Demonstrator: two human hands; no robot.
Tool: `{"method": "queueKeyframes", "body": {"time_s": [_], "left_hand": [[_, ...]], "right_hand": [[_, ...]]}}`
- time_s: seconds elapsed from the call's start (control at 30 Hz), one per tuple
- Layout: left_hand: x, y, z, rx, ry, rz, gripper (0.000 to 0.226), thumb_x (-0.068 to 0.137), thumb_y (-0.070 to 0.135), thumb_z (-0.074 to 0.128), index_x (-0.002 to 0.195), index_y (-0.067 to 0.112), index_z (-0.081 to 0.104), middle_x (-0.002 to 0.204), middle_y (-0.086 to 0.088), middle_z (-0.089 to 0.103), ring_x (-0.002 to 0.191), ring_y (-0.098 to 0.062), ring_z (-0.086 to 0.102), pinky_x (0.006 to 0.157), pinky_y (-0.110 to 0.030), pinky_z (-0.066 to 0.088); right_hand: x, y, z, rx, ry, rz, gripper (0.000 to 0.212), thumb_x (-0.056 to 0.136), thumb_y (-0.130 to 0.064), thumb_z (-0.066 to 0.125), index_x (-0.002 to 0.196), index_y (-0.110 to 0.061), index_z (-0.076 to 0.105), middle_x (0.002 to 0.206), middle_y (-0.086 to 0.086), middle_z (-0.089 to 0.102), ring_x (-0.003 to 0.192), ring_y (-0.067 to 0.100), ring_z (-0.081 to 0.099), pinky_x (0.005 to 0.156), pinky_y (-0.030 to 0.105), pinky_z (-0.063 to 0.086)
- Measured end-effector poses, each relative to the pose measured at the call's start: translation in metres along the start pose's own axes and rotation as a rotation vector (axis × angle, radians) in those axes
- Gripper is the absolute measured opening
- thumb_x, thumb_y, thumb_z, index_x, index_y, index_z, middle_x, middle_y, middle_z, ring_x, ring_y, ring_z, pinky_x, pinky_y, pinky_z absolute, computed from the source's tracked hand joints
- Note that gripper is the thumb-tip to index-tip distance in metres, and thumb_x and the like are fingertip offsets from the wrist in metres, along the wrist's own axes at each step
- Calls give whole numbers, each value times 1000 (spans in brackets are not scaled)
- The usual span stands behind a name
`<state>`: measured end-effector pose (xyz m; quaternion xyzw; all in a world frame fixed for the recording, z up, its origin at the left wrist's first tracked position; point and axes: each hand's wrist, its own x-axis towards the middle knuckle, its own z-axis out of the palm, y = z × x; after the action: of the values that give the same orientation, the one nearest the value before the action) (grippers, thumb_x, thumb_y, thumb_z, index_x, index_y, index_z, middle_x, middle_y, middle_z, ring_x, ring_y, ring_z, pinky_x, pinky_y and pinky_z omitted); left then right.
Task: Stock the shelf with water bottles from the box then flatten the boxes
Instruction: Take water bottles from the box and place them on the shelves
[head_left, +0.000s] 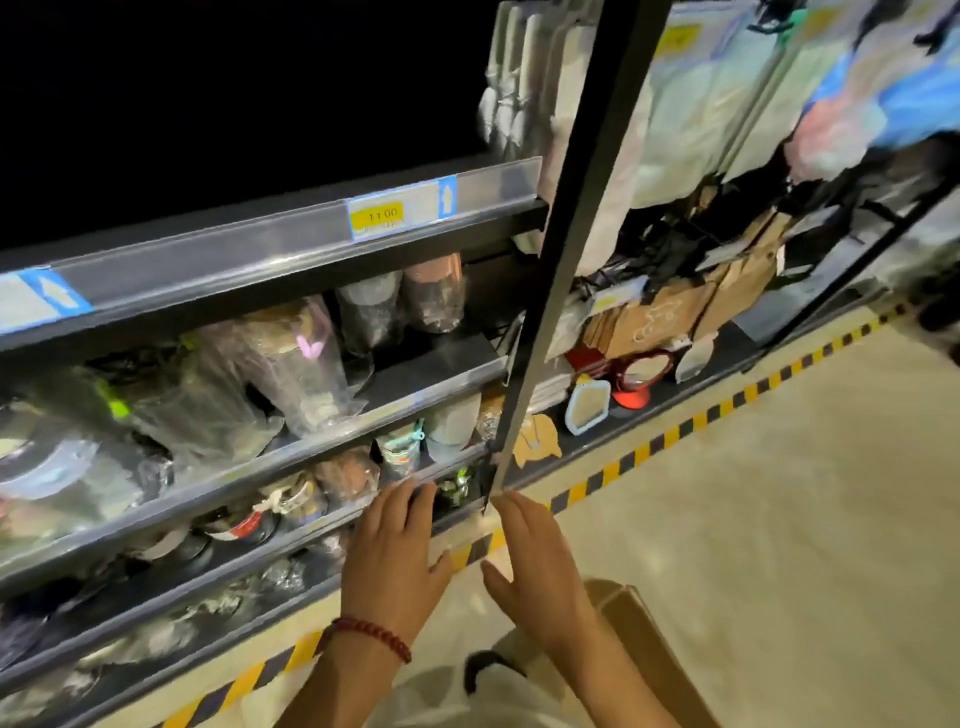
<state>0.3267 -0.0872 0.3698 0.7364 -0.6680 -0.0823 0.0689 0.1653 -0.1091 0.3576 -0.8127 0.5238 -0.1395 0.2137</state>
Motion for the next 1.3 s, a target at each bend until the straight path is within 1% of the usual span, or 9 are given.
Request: {"method": "queueKeyframes", "body": {"time_s": [0.1, 0.17, 0.23, 0.37, 0.7, 0.83, 0.97, 1.13, 1.3], "left_hand": [[-27, 5, 4, 79, -55, 192, 80, 33, 42, 92, 105, 13, 71, 107, -7, 70, 98, -28, 67, 74, -42, 57], [-43, 4, 12, 88, -97, 330, 85, 33, 41, 91, 109, 15, 65, 108, -7, 69, 99, -29, 67, 75, -44, 57], [-53, 4, 17, 108, -147, 459, 88, 37, 40, 90, 115, 16, 58, 111, -8, 67, 102, -31, 65, 78, -46, 56], [-74, 10, 31, 142, -242, 674, 77, 38, 41, 90, 107, 14, 69, 110, -7, 68, 101, -29, 66, 76, -45, 57], [-128, 69, 62, 167, -389, 1081, 75, 33, 38, 92, 102, 15, 70, 104, -7, 70, 96, -28, 68, 67, -42, 58], [-146, 107, 73, 131, -428, 1181, 85, 29, 38, 91, 105, 17, 59, 97, -3, 69, 94, -22, 60, 64, -35, 56], [-164, 156, 95, 192, -465, 1196, 74, 30, 34, 92, 97, 15, 69, 97, -5, 69, 88, -26, 69, 63, -36, 56], [-183, 226, 137, 254, -565, 1061, 63, 76, 40, 70, 132, 19, 50, 136, -4, 50, 126, -25, 47, 99, -39, 43], [-177, 286, 212, 314, -630, 993, 68, 63, 32, 81, 125, 13, 58, 112, -8, 63, 101, -29, 61, 81, -38, 51]], "right_hand": [[-53, -6, 8, -114, 89, 126, 66, 57, -27, 80, 117, -11, 57, 114, 9, 63, 100, 28, 65, 78, 36, 57], [-89, -8, 19, -109, 140, 220, 69, 58, -25, 79, 119, -11, 50, 116, 13, 61, 100, 34, 63, 76, 41, 57], [-122, -12, 29, -180, 148, 344, 77, 54, -31, 84, 120, -13, 48, 117, 13, 62, 100, 33, 64, 77, 39, 57], [-180, -29, 34, -246, 210, 586, 75, 41, -33, 85, 109, -13, 59, 103, 7, 65, 85, 25, 66, 67, 31, 56], [-305, -49, 55, -166, 283, 1114, 69, 53, -27, 85, 117, -12, 62, 111, 6, 64, 95, 24, 64, 75, 33, 57], [-342, -42, 59, -64, 330, 1241, 58, 57, -22, 81, 110, -16, 61, 103, 3, 65, 88, 22, 64, 70, 31, 55], [-382, -20, 55, 6, 303, 1323, 57, 55, -25, 81, 107, -18, 59, 99, 1, 63, 86, 21, 62, 70, 29, 53], [-420, 47, 43, 89, 292, 1298, 61, 56, -24, 83, 112, -16, 60, 107, 3, 64, 95, 23, 63, 80, 31, 53], [-444, 152, 53, 109, 251, 1266, 68, 53, -21, 85, 116, -9, 61, 110, 13, 66, 96, 32, 65, 78, 40, 56]]}}
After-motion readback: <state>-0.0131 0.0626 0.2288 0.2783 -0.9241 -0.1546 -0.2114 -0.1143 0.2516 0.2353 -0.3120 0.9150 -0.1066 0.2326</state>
